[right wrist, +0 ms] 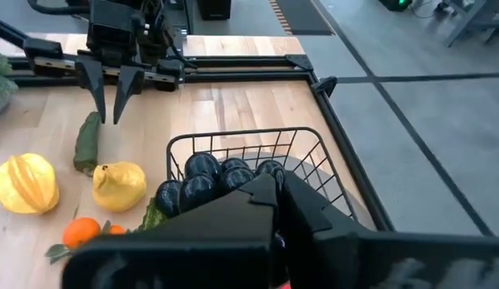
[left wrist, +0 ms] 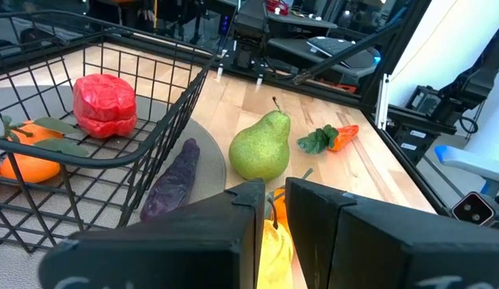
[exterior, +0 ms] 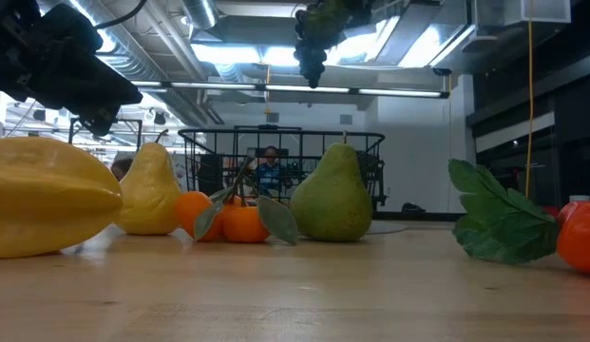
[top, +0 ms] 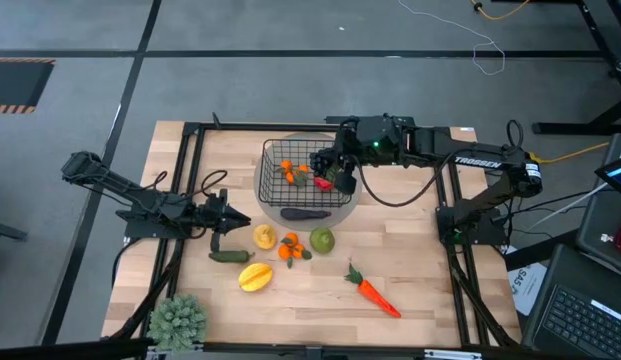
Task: Build produce basket
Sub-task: Put the grapes into the wire organizer
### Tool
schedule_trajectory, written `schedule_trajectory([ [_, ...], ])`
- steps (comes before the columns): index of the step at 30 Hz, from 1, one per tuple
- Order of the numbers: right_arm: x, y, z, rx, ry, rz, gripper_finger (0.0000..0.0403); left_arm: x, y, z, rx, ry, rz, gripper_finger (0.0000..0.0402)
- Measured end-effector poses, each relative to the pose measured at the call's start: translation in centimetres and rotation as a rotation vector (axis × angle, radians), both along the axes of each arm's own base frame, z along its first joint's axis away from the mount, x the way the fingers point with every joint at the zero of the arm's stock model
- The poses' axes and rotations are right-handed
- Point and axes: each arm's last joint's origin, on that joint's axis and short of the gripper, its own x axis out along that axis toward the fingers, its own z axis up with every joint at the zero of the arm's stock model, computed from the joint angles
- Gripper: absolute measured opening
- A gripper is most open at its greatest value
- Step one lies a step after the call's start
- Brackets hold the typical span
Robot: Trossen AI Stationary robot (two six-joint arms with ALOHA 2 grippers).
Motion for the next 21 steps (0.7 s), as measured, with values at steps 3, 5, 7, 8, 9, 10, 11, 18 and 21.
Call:
schedule_trajectory([
  [3,0.00,0.01,0.00,-0.062,0.017,0.040,0.0000,0.00,0.00,-0.01,0.000,0.000,0.000,0.0041],
  [5,0.01,0.05,-0.01,-0.112,0.031,0.093,0.0000,0.00,0.00,-0.01,0.000,0.000,0.000,0.0041],
  [7,0.01,0.00,-0.01,-0.141,0.038,0.121,0.0000,0.00,0.00,-0.01,0.000,0.000,0.000,0.0041],
  [8,0.01,-0.04,0.00,-0.152,0.040,0.128,0.0000,0.00,0.00,0.00,0.000,0.000,0.000,0.0041],
  [9,0.00,-0.10,0.00,-0.157,0.040,0.130,0.0000,0.00,0.00,0.00,0.000,0.000,0.000,0.0041],
  [10,0.00,-0.17,0.02,-0.162,0.040,0.131,0.0000,0.00,0.00,0.00,0.000,0.000,0.000,0.0041],
  [11,0.00,-0.28,0.05,-0.176,0.040,0.135,0.0000,0.00,0.00,-0.01,0.000,0.000,0.000,0.0041],
  [18,0.07,-0.38,0.19,-0.249,0.041,0.178,0.0000,0.00,0.00,-0.01,0.000,0.000,0.000,0.0041],
  [21,0.07,-0.37,0.19,-0.248,0.040,0.180,0.0000,0.00,0.00,-0.01,0.000,0.000,0.000,0.0041],
])
